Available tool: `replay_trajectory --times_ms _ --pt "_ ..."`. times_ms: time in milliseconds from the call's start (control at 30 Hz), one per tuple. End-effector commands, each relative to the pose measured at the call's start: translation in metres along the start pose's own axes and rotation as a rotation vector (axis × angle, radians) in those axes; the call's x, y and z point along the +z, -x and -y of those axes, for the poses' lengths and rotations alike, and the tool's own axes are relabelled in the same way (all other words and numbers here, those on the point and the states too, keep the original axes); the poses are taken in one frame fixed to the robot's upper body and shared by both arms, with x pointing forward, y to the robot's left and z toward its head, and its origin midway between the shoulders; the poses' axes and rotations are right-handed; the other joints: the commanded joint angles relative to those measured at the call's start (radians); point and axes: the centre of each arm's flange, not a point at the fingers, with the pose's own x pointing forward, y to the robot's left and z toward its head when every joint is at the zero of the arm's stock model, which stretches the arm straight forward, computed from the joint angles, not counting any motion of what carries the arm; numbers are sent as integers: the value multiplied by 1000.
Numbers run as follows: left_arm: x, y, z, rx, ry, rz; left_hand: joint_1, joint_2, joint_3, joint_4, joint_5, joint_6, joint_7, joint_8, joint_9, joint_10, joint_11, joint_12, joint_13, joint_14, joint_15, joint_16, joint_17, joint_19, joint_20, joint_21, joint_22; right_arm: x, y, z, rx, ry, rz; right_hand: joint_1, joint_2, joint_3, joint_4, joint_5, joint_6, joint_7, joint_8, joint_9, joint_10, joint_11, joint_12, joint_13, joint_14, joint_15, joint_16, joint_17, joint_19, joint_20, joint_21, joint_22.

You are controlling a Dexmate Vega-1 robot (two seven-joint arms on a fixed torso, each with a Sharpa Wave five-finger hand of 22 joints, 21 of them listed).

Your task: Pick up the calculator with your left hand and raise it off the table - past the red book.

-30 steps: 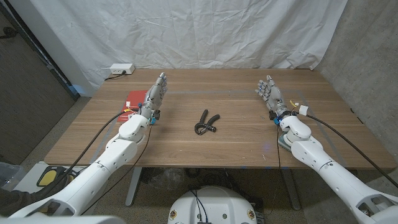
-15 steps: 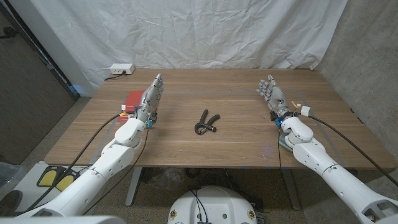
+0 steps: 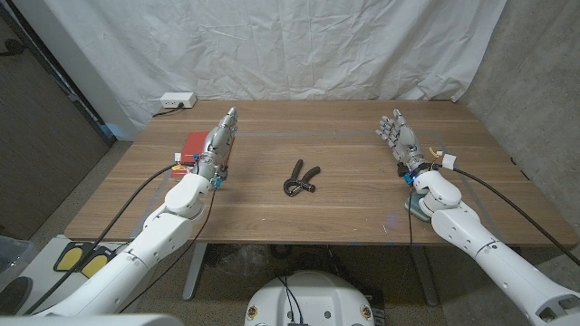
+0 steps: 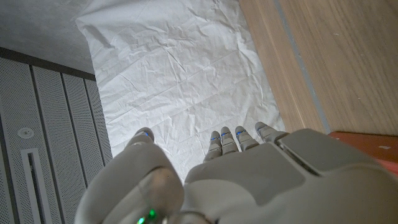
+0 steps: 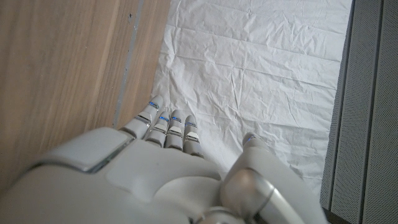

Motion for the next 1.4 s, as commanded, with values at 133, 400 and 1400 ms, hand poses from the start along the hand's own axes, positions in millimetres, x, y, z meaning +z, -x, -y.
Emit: replay_trajectory --times_ms 133,400,1400 --pt "7 25 -2 14 -36 7 16 2 1 -9 9 9 -2 2 2 13 2 1 6 5 1 -2 3 6 -66 -3 5 -3 8 2 3 -10 -11 11 3 1 -6 -4 8 -1 6 4 9 7 2 2 13 1 0 6 11 -5 -2 3" --pt "9 43 -6 23 -66 23 23 7 2 -12 9 16 -1 1 2 19 -1 0 6 9 0 -3 3 6 -66 -4 5 -5 8 0 6 -20 -2 11 4 0 -6 -5 10 -1 6 4 13 7 3 2 14 2 0 6 11 -4 -4 3" --pt "7 75 -16 46 -105 87 43 16 3 -21 6 42 0 0 2 38 -10 -4 6 29 -4 -3 4 20 -64 -2 5 -1 17 7 -19 -27 6 11 7 -2 -8 -9 15 0 3 4 17 7 0 3 20 1 -2 7 17 -4 -12 4"
